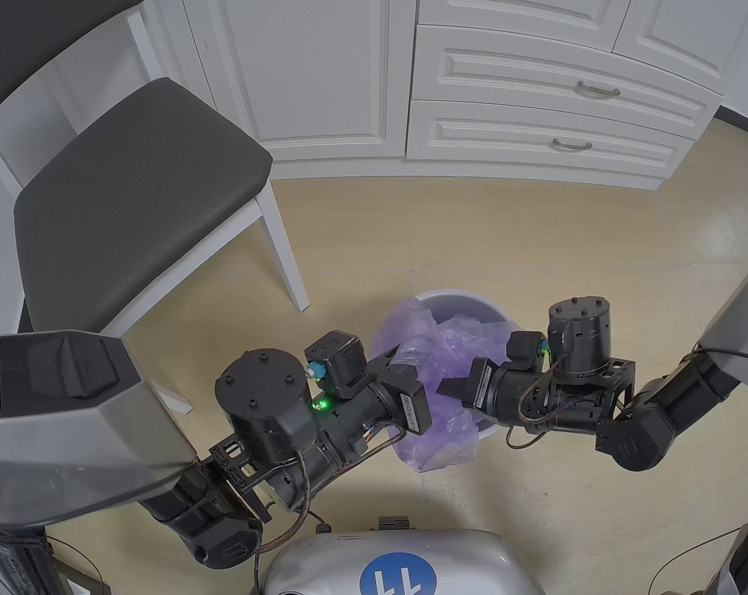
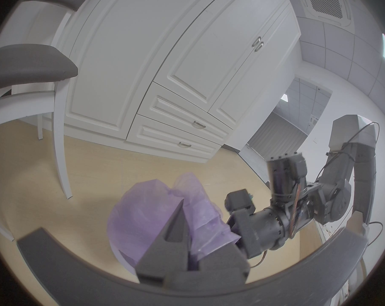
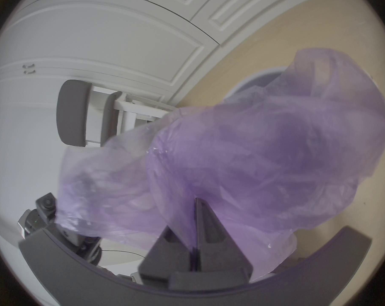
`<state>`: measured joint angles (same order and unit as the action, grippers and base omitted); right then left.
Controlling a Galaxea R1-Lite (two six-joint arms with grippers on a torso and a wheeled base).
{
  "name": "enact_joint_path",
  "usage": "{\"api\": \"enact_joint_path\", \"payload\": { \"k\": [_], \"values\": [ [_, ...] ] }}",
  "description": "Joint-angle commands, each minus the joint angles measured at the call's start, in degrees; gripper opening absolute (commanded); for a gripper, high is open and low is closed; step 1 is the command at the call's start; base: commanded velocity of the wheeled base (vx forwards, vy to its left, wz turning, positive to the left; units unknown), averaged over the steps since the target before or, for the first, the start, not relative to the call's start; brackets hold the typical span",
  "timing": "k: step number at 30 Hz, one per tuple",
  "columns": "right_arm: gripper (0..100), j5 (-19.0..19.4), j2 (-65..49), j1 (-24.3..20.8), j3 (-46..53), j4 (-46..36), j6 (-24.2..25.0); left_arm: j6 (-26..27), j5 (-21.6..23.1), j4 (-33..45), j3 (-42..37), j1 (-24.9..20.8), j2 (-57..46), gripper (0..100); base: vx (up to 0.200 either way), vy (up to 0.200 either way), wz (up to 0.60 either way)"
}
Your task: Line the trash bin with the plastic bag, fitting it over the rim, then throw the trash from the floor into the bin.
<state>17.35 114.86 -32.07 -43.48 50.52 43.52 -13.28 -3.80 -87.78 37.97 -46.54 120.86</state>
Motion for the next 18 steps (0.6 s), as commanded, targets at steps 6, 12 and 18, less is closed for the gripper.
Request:
{"api": "enact_joint_path", "payload": {
  "k": [6,12,18],
  "values": [
    [0,0.0,8.7,-0.4,-3.8,0.2,2.7,-0.5,0.1,0.0,1.0,0.0,2.6,0,0.000,0.000,0.00],
    [0,-0.1,12.3,0.7,-7.0,-0.1,6.2,-2.4,0.0,0.0,3.7,0.1,6.2,0,0.000,0.000,0.00],
    [0,-0.1,12.1,2.3,-7.8,-0.1,6.8,-3.8,0.0,0.0,5.2,0.4,6.8,0,0.000,0.000,0.00]
  ]
}}
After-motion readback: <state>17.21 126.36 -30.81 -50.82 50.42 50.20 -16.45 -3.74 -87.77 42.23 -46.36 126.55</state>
